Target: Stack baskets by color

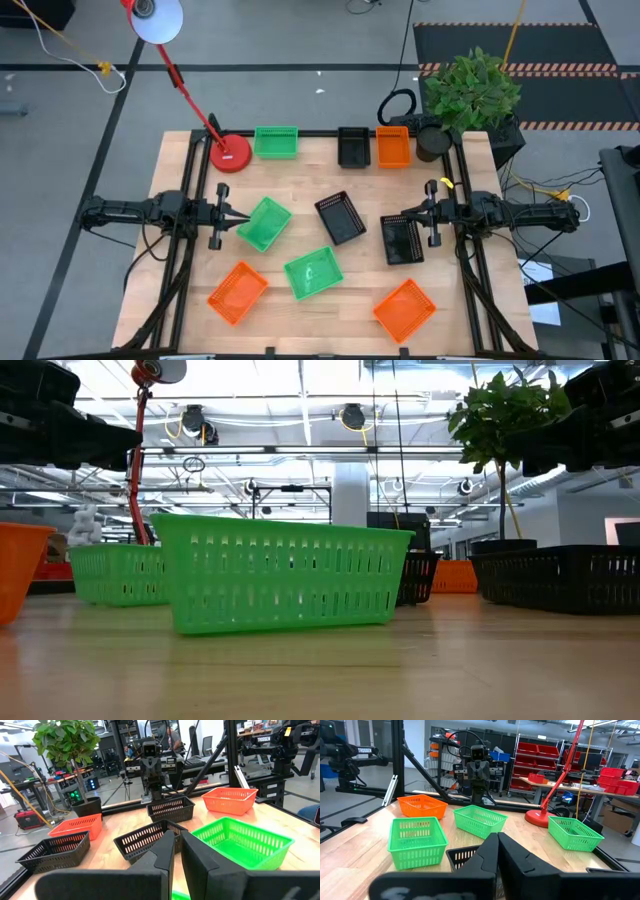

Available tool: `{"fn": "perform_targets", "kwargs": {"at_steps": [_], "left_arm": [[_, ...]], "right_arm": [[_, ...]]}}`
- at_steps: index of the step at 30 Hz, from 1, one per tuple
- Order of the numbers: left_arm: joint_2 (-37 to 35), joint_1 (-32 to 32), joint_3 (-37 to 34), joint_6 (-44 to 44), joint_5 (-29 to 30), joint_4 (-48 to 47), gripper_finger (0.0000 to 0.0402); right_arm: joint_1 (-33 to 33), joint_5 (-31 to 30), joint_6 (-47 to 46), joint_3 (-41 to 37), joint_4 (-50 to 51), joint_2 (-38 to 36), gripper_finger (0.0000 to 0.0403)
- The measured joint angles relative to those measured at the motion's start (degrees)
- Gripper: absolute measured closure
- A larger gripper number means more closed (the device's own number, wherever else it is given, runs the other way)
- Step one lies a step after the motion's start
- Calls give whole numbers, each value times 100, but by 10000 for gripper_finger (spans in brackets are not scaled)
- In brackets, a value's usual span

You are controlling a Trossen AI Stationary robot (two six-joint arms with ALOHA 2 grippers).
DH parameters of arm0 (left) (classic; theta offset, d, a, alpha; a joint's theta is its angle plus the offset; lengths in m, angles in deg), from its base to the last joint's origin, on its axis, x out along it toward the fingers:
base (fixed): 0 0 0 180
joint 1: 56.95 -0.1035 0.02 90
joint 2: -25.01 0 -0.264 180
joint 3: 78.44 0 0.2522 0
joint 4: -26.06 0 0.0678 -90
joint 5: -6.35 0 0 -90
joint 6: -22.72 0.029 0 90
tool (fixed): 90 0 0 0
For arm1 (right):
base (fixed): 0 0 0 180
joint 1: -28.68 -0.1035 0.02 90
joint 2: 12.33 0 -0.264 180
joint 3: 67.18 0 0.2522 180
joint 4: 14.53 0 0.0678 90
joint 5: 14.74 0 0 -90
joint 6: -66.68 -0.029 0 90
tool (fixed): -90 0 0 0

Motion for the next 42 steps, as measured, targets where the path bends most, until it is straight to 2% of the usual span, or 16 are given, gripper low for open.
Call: {"fn": "perform_targets", "kwargs": {"at_steps": [29, 34, 42], "left_arm": [[0, 1, 2, -1, -2, 1, 366], [1, 0, 1, 0, 0, 2, 366], [1, 1, 2, 1, 0, 0, 366]], "right_arm": [[2, -17, 28, 29, -225, 2, 403], [2, -40, -222, 394, -25, 152, 403], [2, -37, -324, 1867, 683, 1031, 403]]}}
